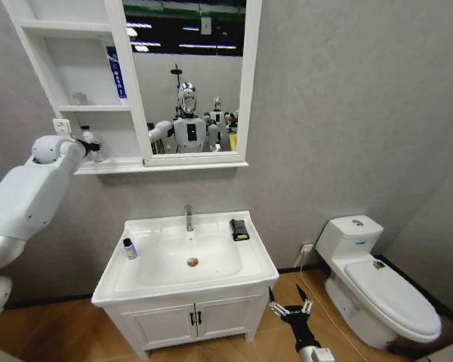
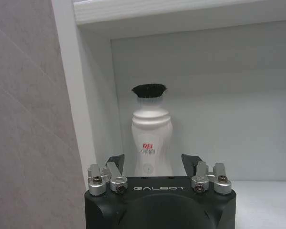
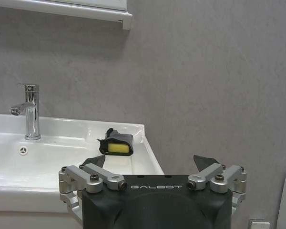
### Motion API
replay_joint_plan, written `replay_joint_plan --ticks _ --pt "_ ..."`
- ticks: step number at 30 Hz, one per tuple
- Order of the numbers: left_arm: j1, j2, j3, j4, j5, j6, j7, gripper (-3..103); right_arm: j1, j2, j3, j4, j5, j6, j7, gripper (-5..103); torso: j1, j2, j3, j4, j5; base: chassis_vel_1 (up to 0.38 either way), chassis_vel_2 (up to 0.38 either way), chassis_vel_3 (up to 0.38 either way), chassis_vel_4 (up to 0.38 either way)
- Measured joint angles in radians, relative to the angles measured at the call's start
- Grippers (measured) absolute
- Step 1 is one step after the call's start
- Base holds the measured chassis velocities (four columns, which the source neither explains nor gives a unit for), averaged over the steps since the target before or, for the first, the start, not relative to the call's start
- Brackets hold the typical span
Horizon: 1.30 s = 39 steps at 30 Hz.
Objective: Move facial cleanser and shampoo from washbasin to cabinet, then wipe washbasin with towel.
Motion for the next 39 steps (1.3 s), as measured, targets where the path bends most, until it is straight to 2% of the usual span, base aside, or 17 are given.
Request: replay_joint_plan --ticks 1,2,3,5,7,8,13,16,17,20,21,23,24,25,29,32,39 --pt "0.017 0.014 -0.01 -0.02 -0.016 0.005 -0.006 77 0.0 0.0 0.0 0.0 -0.001 0.001 0.0 100 0.0 0.0 0.0 0.0 -0.0002 0.0 0.0 0.0 0.0" --pt "0.029 0.024 -0.019 -0.037 -0.027 0.009 -0.011 77 -0.001 0.0 0.001 0.001 -0.001 0.002 0.0 100 0.0 0.0 0.0 0.0 -0.0002 0.0 0.0 0.0 0.0" --pt "0.053 0.043 -0.032 -0.072 -0.046 0.015 -0.02 88 -0.001 -0.001 0.002 0.002 -0.001 0.003 0.0 100 0.0 0.0 0.0 -0.0001 -0.0001 0.0 0.0 0.0 0.0" --pt "0.071 0.055 -0.041 -0.096 -0.055 0.018 -0.025 88 -0.001 -0.002 0.002 0.003 -0.001 0.003 0.0 100 0.0 0.0 0.0 -0.0004 0.0 0.0 0.0 0.0 0.0" --pt "0.134 0.1 -0.073 -0.177 -0.082 0.024 -0.043 97 0.001 -0.004 0.0 0.005 -0.001 0.003 -0.001 100 0.0 0.0 0.0 -0.0003 0.0 0.0 0.0 0.0 0.0" --pt "0.134 0.1 -0.073 -0.177 -0.082 0.024 -0.043 97 0.001 -0.004 0.0 0.005 -0.001 0.003 -0.001 100 0.0 0.0 0.0 -0.0003 0.0 0.0 0.0 0.0 0.0" --pt "0.311 0.222 -0.181 -0.374 -0.147 0.045 -0.07 100 0.005 -0.006 -0.012 0.006 -0.005 0.002 -0.001 100 0.0 0.0 0.0 0.0 -0.0002 0.0 0.0 0.0 0.0" --pt "0.464 0.332 -0.29 -0.484 -0.159 0.039 -0.035 100 -0.001 -0.002 -0.01 0.01 -0.01 0.002 0.001 100 0.0 0.0 0.0 0.0004 -0.0001 0.0 0.0 0.0 0.0" --pt "0.464 0.332 -0.29 -0.484 -0.159 0.039 -0.035 100 -0.001 -0.002 -0.01 0.01 -0.01 0.002 0.001 100 0.0 0.0 0.0 0.0004 -0.0001 0.0 0.0 0.0 0.0" --pt "0.657 0.414 -0.403 -0.604 -0.113 0.02 0.075 100 -0.014 0.007 -0.004 0.01 -0.024 0.014 0.002 100 0.0 0.0 0.0 0.0012 0.0003 0.0 0.0 0.0 0.0" --pt "0.657 0.414 -0.403 -0.604 -0.113 0.02 0.075 100 -0.014 0.007 -0.004 0.01 -0.024 0.014 0.002 100 0.0 0.0 0.0 0.0012 0.0003 0.0 0.0 0.0 0.0" --pt "0.722 0.41 -0.399 -0.642 -0.056 -0.019 0.158 100 -0.043 0.034 0.014 0.019 -0.039 0.033 0.003 100 0.0 0.0 0.0 0.0006 0.0003 0.0 0.0 0.0 0.0" --pt "0.762 0.401 -0.401 -0.667 -0.049 -0.037 0.18 100 -0.056 0.047 0.019 0.024 -0.045 0.042 0.005 100 0.0 0.0 0.0 -0.0007 -0.0006 0.0 0.0 0.0 0.0" --pt "0.81 0.386 -0.406 -0.687 -0.032 -0.064 0.19 100 -0.066 0.058 0.024 0.029 -0.052 0.051 0.007 100 0.0 0.0 0.0 -0.0006 -0.0001 0.0 0.0 0.0 0.0" --pt "0.903 0.353 -0.432 -0.703 0.018 -0.124 0.201 100 -0.076 0.07 0.031 0.031 -0.061 0.06 0.014 100 0.0 0.0 0.0 -0.0012 0.0005 0.0 0.0 0.0 0.0" --pt "1.142 0.255 -0.567 -0.712 0.116 -0.248 0.212 100 -0.077 0.071 0.038 0.015 -0.061 0.065 0.021 100 0.0 0.0 0.0 0.0003 -0.0003 0.0 0.0 0.0 0.0" --pt "1.334 0.129 -0.716 -0.715 0.175 -0.304 0.163 100 -0.074 0.068 0.035 -0.005 -0.061 0.066 0.021 100 0.0 0.0 0.0 0.0 0.0 0.0 0.0 0.0 0.0"
